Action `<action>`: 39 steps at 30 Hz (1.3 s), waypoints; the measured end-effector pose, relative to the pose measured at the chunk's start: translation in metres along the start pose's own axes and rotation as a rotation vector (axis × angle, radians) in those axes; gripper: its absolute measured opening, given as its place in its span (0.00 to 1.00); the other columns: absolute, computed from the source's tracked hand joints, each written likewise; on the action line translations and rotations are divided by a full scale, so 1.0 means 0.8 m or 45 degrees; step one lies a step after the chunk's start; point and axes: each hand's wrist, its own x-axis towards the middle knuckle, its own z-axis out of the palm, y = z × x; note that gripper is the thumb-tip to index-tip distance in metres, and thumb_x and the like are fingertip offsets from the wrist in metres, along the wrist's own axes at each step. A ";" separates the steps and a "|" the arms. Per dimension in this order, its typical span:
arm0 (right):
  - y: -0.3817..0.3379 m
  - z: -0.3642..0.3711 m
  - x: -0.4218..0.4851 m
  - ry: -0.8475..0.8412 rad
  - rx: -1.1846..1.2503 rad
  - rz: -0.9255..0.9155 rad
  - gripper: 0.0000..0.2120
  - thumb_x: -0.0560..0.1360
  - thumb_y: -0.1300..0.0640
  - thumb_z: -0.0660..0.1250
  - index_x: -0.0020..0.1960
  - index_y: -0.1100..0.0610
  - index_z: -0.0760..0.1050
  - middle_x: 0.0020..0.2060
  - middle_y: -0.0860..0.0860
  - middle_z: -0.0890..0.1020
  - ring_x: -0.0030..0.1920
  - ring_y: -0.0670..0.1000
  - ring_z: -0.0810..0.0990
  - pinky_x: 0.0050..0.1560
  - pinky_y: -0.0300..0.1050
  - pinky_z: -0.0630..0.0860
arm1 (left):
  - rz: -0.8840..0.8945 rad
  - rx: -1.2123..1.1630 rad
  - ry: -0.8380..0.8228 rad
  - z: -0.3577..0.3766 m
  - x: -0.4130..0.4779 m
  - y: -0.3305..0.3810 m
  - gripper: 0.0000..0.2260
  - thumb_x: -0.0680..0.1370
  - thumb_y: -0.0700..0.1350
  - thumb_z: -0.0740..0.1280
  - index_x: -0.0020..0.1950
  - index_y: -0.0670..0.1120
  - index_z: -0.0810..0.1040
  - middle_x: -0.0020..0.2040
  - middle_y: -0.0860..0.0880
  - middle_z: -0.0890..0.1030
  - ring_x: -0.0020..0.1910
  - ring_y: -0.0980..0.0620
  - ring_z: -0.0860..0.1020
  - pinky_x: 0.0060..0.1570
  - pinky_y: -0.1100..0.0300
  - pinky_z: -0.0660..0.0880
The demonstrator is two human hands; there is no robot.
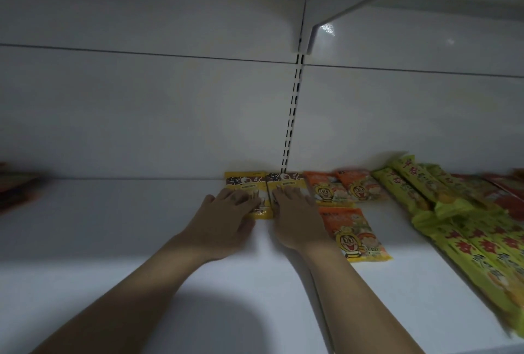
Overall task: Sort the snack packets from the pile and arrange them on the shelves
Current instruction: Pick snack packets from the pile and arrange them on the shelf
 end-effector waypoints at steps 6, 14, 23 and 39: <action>0.001 -0.001 0.004 0.084 0.035 -0.017 0.20 0.78 0.58 0.56 0.70 0.53 0.66 0.69 0.50 0.69 0.74 0.53 0.61 0.72 0.50 0.51 | -0.054 -0.023 -0.007 -0.004 0.001 0.000 0.33 0.72 0.60 0.43 0.75 0.56 0.68 0.72 0.53 0.70 0.71 0.47 0.66 0.61 0.49 0.65; -0.029 -0.006 -0.003 0.319 0.142 -0.033 0.22 0.78 0.54 0.61 0.71 0.55 0.69 0.66 0.53 0.75 0.69 0.57 0.70 0.68 0.53 0.65 | -0.233 0.016 0.010 -0.034 -0.020 0.004 0.22 0.81 0.58 0.56 0.74 0.56 0.66 0.74 0.54 0.68 0.73 0.51 0.62 0.66 0.52 0.60; -0.121 -0.033 -0.017 0.143 0.064 -0.238 0.31 0.81 0.42 0.58 0.79 0.51 0.54 0.79 0.51 0.57 0.78 0.53 0.53 0.76 0.49 0.48 | -0.476 0.028 0.172 -0.079 -0.107 -0.045 0.22 0.81 0.60 0.57 0.75 0.57 0.66 0.73 0.57 0.69 0.73 0.55 0.61 0.64 0.57 0.55; -0.420 0.017 -0.041 0.120 0.124 -0.489 0.31 0.79 0.42 0.62 0.77 0.53 0.60 0.74 0.54 0.67 0.72 0.55 0.65 0.70 0.46 0.58 | -0.741 0.003 0.300 -0.186 -0.328 -0.235 0.28 0.74 0.62 0.55 0.69 0.52 0.75 0.65 0.49 0.78 0.66 0.44 0.72 0.61 0.50 0.67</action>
